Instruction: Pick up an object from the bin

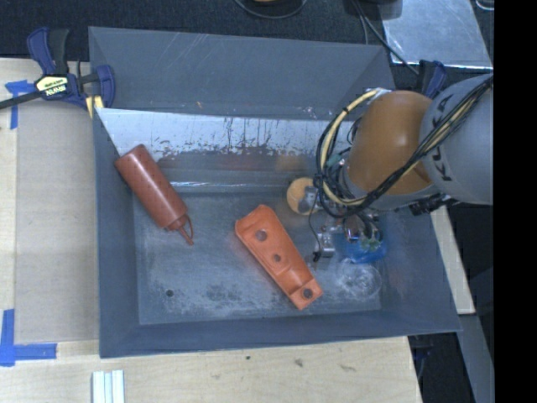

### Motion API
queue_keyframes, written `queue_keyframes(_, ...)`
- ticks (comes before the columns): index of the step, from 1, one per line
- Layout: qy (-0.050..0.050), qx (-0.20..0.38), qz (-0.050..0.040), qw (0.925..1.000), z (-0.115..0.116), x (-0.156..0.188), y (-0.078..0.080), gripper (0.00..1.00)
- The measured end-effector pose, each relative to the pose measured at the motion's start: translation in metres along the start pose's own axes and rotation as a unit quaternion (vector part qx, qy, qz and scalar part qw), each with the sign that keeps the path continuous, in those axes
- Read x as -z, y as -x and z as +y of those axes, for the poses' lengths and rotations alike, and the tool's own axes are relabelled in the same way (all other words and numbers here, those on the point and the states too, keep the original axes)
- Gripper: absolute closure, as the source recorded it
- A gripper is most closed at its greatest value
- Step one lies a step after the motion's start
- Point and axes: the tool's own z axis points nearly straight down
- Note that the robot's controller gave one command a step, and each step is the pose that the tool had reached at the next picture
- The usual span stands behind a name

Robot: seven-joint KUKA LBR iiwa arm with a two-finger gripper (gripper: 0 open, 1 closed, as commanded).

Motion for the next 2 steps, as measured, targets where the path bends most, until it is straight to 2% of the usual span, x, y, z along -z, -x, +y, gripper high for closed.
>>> queue_keyframes(1,-0.001,-0.212,0.0027,0.9772,-0.013,-0.039,-0.02,0.0)
queue_keyframes(2,0.0,-0.031,-0.0015,0.9995,0.08,-0.034,0.034,1.0)
